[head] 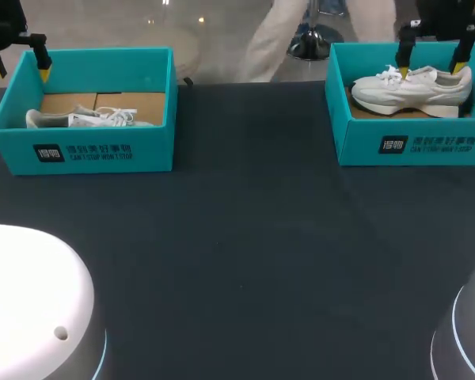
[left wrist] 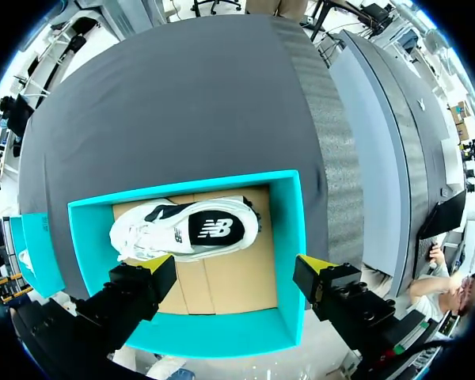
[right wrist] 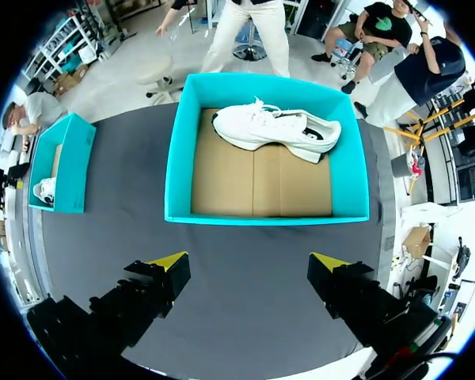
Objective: Take the shoe out of the shoebox, open the shoe tongue, remove and reinsert the insole, then place the shoe into the shoebox
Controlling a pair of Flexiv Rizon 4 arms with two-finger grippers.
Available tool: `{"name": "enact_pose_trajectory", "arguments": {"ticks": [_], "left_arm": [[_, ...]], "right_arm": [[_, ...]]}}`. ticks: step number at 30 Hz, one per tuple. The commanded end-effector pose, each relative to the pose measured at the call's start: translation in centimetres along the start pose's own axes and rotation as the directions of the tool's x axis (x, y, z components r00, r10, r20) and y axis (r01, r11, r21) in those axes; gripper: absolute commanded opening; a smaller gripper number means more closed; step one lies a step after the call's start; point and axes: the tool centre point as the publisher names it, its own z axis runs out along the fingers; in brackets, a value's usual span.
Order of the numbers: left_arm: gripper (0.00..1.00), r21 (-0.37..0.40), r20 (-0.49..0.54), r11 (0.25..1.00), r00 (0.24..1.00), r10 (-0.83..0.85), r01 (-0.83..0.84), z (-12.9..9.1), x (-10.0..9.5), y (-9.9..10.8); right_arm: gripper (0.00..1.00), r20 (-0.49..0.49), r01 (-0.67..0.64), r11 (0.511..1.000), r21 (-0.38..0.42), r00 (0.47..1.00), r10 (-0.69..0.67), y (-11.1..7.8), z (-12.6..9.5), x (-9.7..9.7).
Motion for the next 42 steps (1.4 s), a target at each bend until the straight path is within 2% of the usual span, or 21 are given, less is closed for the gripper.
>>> {"name": "enact_pose_trajectory", "arguments": {"ticks": [1, 12, 19, 25, 33, 41, 42], "left_arm": [[1.0, 0.0, -0.001, 1.0, 1.0, 0.001, -0.001, -0.1, 0.0, 0.0], [1.0, 0.0, -0.001, 1.0, 1.0, 0.001, -0.001, -0.1, 0.0, 0.0], [1.0, 0.0, -0.001, 1.0, 1.0, 0.001, -0.001, -0.1, 0.0, 0.0], [1.0, 0.0, -0.001, 1.0, 1.0, 0.001, -0.001, -0.1, 0.0, 0.0], [1.0, 0.0, -0.001, 1.0, 1.0, 0.001, -0.001, -0.1, 0.0, 0.0], [1.0, 0.0, -0.001, 1.0, 1.0, 0.001, -0.001, -0.1, 0.0, 0.0], [1.0, 0.0, -0.001, 1.0, 1.0, 0.001, -0.001, -0.1, 0.0, 0.0]], "right_arm": [[1.0, 0.002, 0.0, 0.985, 0.175, 1.0, -0.001, 0.6, -0.1, 0.1], [1.0, 0.002, 0.0, 0.985, 0.175, 1.0, -0.001, 0.6, -0.1, 0.1], [1.0, 0.033, 0.013, 0.993, 0.119, 0.999, -0.017, 5.3, 2.7, -4.0], [1.0, 0.033, 0.024, 0.993, 0.116, 0.999, -0.028, 8.3, 5.0, -6.2], [1.0, 0.013, -0.054, 0.983, 0.176, 0.999, 0.053, 10.6, 9.1, -8.5], [1.0, 0.056, -0.109, 0.977, 0.181, 0.993, 0.101, 12.6, 11.2, -10.3], [1.0, 0.055, -0.132, 0.969, 0.207, 0.991, 0.123, 12.7, 11.4, -10.6]]}}
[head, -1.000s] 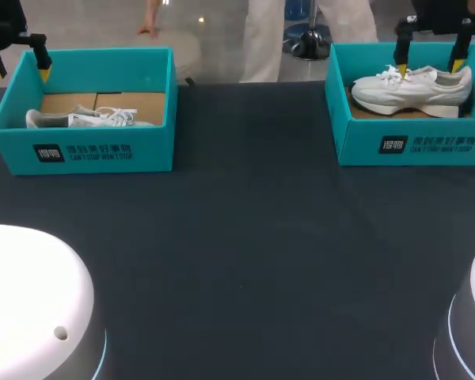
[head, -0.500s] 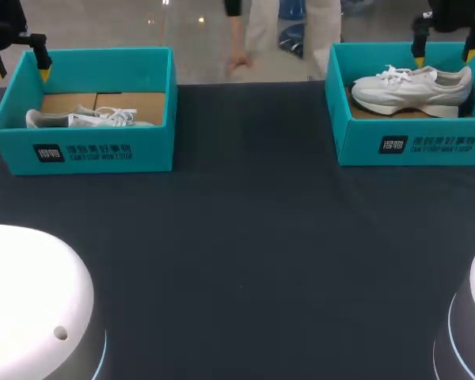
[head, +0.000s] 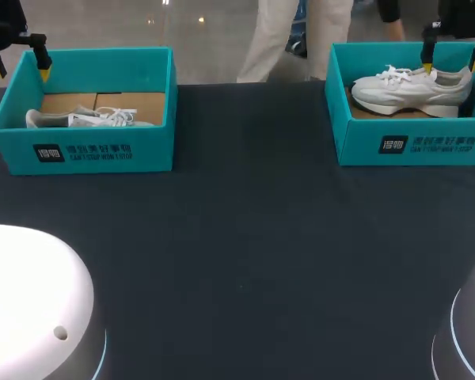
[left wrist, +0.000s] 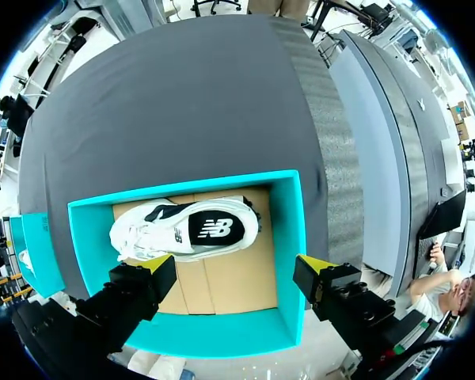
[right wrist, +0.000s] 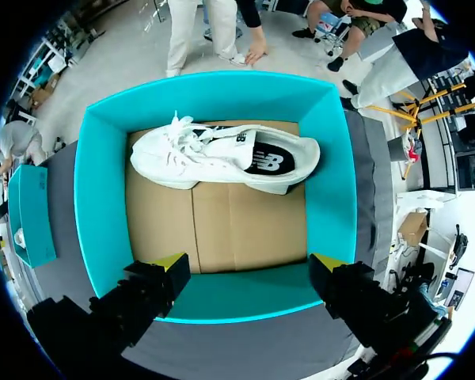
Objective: Take the shoe out of the shoebox, open the shoe tongue, remove and reinsert the insole, then place the shoe into the shoebox
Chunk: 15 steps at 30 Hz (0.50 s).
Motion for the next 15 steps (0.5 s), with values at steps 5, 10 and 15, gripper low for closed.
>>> {"name": "enact_pose_trajectory", "arguments": {"ticks": [5, 10, 15], "left_arm": [[1.0, 0.0, 0.0, 1.0, 1.0, 0.001, -0.001, -0.04, 0.04, -0.01], [1.0, 0.0, 0.0, 1.0, 1.0, 0.001, -0.001, -0.04, 0.04, -0.01], [1.0, 0.0, 0.0, 1.0, 1.0, 0.001, -0.001, -0.04, 0.04, -0.01]], "right_arm": [[1.0, -0.009, -0.04, 0.993, 0.113, 0.999, 0.042, 1.75, 1.06, -0.64], [1.0, -0.009, -0.04, 0.993, 0.113, 0.999, 0.042, 1.75, 1.06, -0.64], [1.0, -0.009, -0.04, 0.993, 0.113, 0.999, 0.042, 1.75, 1.06, -0.64]]}}
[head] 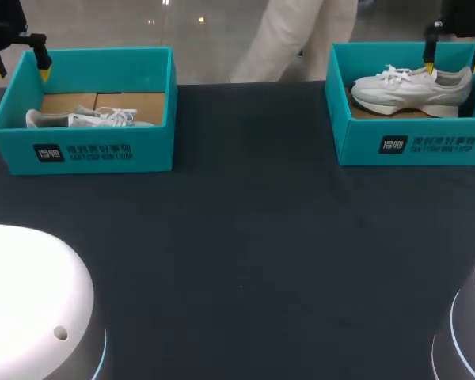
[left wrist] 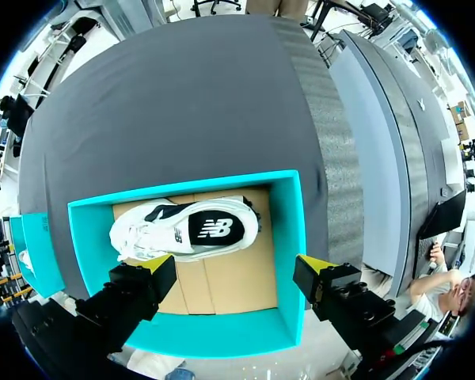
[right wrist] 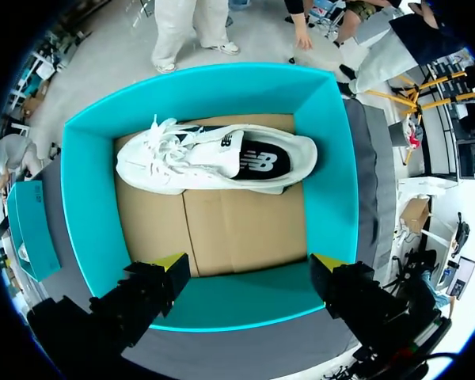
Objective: Take the shoe out of the shoebox, open the shoe tongue, remove and reinsert the insole, then place the shoe into the shoebox
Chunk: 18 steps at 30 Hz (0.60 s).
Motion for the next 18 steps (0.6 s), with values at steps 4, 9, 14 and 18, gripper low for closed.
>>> {"name": "enact_pose_trajectory", "arguments": {"ticks": [4, 9, 14, 18], "left_arm": [[1.0, 0.0, 0.0, 1.0, 1.0, 0.001, -0.001, 0.0, 0.0, 0.0], [1.0, 0.0, 0.0, 1.0, 1.0, 0.001, -0.001, 0.0, 0.0, 0.0], [1.0, 0.0, 0.0, 1.0, 1.0, 0.001, -0.001, 0.0, 0.0, 0.0], [1.0, 0.0, 0.0, 1.0, 1.0, 0.001, -0.001, 0.0, 0.0, 0.0]], "right_arm": [[1.0, 0.031, -0.006, 1.0, 0.029, 1.0, 0.005, 0.8, 0.5, -0.2], [1.0, -0.009, -0.006, 1.0, -0.007, 1.0, 0.006, 2.4, 2.1, -1.2], [1.0, 0.009, 0.012, 0.999, -0.033, 1.0, -0.012, 4.0, 2.9, -1.9], [1.0, -0.004, 0.011, 0.999, -0.039, 1.0, -0.011, 5.4, 3.5, -2.8]]}}
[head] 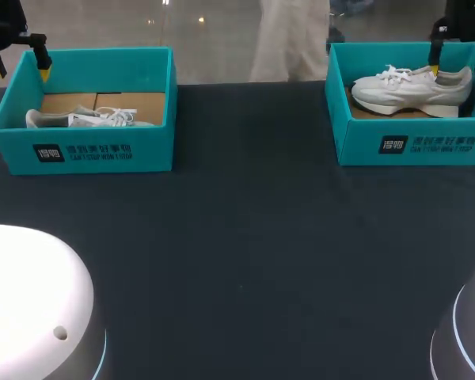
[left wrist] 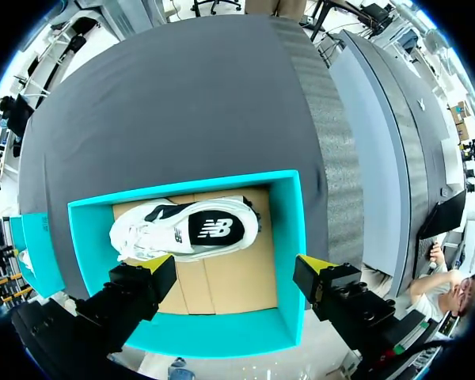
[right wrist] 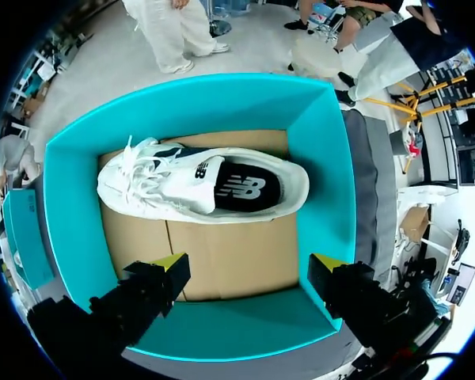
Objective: Take the shoe out of the shoebox, open the shoe tongue, remove and reinsert the insole, then place the shoe into the shoebox
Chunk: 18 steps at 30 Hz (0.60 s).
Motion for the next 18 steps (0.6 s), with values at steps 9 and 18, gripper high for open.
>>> {"name": "enact_pose_trajectory", "arguments": {"ticks": [9, 18], "left_arm": [[1.0, 0.0, 0.0, 1.0, 1.0, 0.001, -0.001, 0.0, 0.0, 0.0], [1.0, 0.0, 0.0, 1.0, 1.0, 0.001, -0.001, 0.0, 0.0, 0.0]], "right_arm": [[1.0, 0.004, 0.003, 1.0, -0.013, 1.0, -0.003, 3.8, 1.6, -1.8], [1.0, 0.005, 0.021, 0.999, -0.025, 1.0, -0.021, 5.0, 2.5, -2.4]]}}
